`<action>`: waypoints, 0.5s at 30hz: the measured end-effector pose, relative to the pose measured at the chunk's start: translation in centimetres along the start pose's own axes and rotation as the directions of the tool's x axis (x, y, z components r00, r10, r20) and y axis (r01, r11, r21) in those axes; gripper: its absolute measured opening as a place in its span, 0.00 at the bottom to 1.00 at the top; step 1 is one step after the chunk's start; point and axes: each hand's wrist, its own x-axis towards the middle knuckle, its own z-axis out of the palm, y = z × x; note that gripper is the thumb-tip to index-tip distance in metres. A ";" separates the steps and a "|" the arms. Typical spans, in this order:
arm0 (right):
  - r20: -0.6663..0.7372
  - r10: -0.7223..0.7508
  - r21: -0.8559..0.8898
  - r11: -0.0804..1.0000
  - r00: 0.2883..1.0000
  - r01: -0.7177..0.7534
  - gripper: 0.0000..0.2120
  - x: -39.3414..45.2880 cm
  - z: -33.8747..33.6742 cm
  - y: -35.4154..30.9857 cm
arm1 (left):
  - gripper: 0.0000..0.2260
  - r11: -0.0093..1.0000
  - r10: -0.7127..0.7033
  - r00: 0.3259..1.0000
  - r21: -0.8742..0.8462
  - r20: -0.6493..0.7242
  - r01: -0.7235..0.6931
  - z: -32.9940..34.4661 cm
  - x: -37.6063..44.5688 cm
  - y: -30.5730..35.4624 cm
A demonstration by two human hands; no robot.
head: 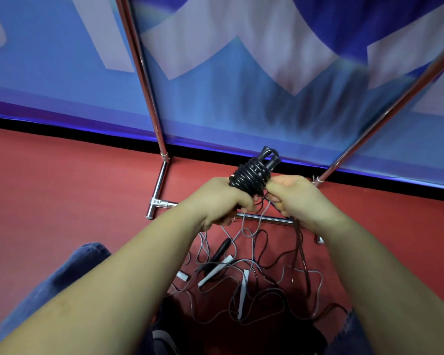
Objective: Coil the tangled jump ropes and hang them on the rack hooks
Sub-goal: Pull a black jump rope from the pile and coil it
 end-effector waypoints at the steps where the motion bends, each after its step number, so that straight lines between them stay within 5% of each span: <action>1: 0.016 0.007 -0.032 0.999 1.000 -0.006 0.10 -0.1 0.1 0.1 | 0.10 0.999 -0.035 0.999 -0.014 -0.011 0.034 0.0 0.2 -0.3; 8: 0.065 -0.008 -0.365 0.931 0.998 0.031 0.13 -1.1 -0.2 -0.8 | 0.08 0.996 -0.087 0.984 -0.002 -0.158 0.088 -1.2 1.2 -0.9; 15: 0.191 -0.007 -0.693 0.707 0.982 0.140 0.14 -2.3 0.3 -1.6 | 0.05 0.959 0.002 0.959 0.272 -0.285 0.079 -1.8 2.3 -2.1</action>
